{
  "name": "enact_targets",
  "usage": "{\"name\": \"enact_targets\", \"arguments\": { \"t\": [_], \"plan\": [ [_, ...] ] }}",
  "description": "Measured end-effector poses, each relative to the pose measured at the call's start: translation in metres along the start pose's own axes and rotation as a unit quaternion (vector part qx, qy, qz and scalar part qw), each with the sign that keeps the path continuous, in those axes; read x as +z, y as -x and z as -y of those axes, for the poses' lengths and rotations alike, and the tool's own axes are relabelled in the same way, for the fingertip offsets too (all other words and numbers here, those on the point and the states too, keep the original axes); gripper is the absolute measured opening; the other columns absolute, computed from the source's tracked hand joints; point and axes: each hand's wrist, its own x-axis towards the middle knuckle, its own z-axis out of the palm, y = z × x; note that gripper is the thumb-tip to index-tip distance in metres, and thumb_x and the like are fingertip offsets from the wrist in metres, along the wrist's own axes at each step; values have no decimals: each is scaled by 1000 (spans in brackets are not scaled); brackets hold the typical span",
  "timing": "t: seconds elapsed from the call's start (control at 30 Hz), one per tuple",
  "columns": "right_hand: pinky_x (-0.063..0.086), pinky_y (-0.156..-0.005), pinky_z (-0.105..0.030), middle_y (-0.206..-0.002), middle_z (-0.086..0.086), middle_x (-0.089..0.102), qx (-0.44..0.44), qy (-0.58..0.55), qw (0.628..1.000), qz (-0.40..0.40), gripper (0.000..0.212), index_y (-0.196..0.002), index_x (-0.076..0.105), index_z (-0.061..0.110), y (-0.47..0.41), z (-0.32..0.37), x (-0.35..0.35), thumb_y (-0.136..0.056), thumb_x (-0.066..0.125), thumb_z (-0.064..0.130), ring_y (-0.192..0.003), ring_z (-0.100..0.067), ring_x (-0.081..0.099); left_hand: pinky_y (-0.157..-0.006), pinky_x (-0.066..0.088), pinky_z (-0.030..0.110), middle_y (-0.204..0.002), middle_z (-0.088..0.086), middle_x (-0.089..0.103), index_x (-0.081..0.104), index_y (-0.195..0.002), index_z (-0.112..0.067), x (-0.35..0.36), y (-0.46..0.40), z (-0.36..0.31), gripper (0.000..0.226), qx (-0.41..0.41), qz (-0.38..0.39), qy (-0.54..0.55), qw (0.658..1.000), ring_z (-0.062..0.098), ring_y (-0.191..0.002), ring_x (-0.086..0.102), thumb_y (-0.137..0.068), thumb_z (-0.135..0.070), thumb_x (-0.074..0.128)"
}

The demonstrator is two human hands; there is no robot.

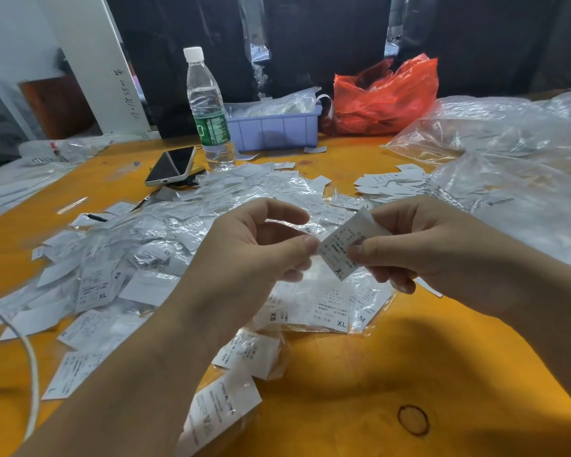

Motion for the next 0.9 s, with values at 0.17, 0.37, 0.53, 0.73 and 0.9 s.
{"name": "enact_targets", "arguments": {
  "t": [0.17, 0.37, 0.53, 0.73, 0.9],
  "plan": [
    [33, -46, -27, -57, -10, 54, -1, -15, 1000, -5, 14, -70, 75, 17, 0, 2, -2, -70, 62, 22, -51, -18, 41, -61, 55, 23, -78, 4, 75, 68, -95, -17, -1, 0, -1, 24, 11, -7, -10, 1000, 15, -66, 68, -72, -18, 76],
    [33, -46, -28, -56, -8, 53, -3, -13, 1000, 15, 14, -60, 71, 21, 1, 4, -1, -71, 63, 20, -51, -18, 41, -62, 57, 23, -79, 6, 75, 67, -96, -16, 0, 1, 0, 17, 16, 8, -7, 1000, 16, -68, 70, -82, -9, 72],
    [34, -45, -27, -57, -9, 55, -6, -13, 1000, 18, 12, -69, 74, 16, 0, 2, 1, -72, 64, 21, -52, -20, 42, -63, 55, 22, -80, 7, 75, 67, -94, -17, 1, 0, 1, 13, 8, 26, -2, 1000, 16, -69, 69, -85, -8, 70],
    [39, -47, -25, -60, -6, 58, 1, -29, 999, 18, 26, -88, 74, 3, 0, -2, 4, -73, 64, 22, -53, -16, 48, -62, 55, 21, -82, 9, 75, 69, -91, -20, 2, 1, 0, 23, 0, 31, 11, 999, 18, -72, 71, -69, -21, 75],
    [50, -52, -26, -77, -12, 69, 14, -89, 995, 46, 11, -87, 75, 7, 0, -4, 9, -77, 72, 10, -62, -18, 61, -59, 54, 21, -81, 9, 74, 73, -82, -26, 4, 1, 1, 25, 15, 27, 32, 999, 19, -71, 70, -59, -24, 80]
  ]
}}
